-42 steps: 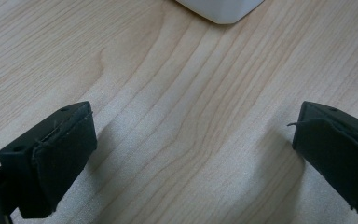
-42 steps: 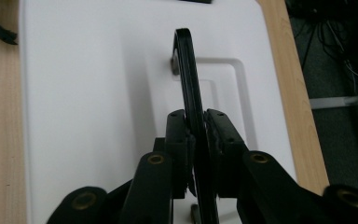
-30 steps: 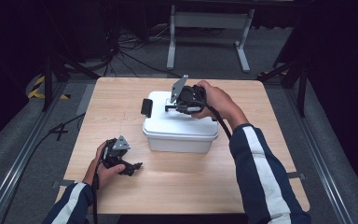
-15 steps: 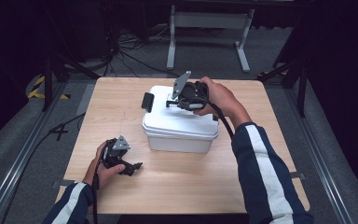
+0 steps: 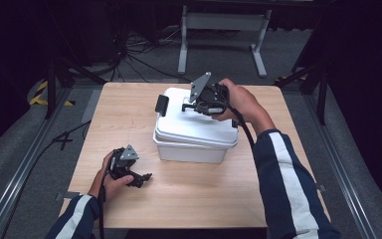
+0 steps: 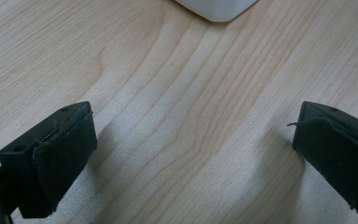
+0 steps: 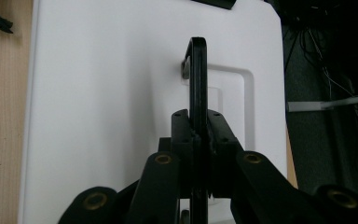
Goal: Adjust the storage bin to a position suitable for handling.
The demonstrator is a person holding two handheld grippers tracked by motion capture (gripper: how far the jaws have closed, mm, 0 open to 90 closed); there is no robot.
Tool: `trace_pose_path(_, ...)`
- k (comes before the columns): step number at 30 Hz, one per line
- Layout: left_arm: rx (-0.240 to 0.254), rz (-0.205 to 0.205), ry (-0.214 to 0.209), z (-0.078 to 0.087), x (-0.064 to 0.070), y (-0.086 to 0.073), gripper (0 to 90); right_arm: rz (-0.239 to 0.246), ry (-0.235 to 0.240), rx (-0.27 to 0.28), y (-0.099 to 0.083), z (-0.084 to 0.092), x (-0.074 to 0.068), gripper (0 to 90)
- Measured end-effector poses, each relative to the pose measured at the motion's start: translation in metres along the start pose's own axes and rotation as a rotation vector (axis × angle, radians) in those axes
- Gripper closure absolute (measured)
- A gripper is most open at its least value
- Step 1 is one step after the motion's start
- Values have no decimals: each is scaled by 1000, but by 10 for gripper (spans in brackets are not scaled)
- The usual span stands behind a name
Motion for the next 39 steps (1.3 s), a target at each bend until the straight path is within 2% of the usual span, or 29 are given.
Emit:
trace_pose_path(1, 2, -4, 5, 0, 0, 0, 1, -19, 2, -11, -1, 1, -1, 842)
trace_pose_path(4, -3, 0, -2, 0, 0, 0, 1, -5, 1, -1, -5, 3, 1, 840)
trace_pose_path(5, -2, -3, 2, 0, 0, 0, 1, -19, -2, -5, -7, 4, 1, 840)
trace_pose_path(8, -3, 0, -3, 0, 0, 0, 1, -14, -5, 5, -11, 8, 2, 841)
trace_pose_path(23, 2, 3, 0, 0, 0, 0, 1, -59, -18, -19, -39, 20, 5, 837)
trace_pose_path(39, 2, 3, 0, 0, 0, 0, 1, -147, -42, -13, -91, 38, 10, 838)
Point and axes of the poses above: each handheld gripper's, and its own axes: z roughly backward along the jaws, y roughly out of its top, x roughly to its right, the point moved 1 cm from there along -z, roughly forward along the jaws, and after that the axes turned 7 degrees about -x, right-handed, at the moved point
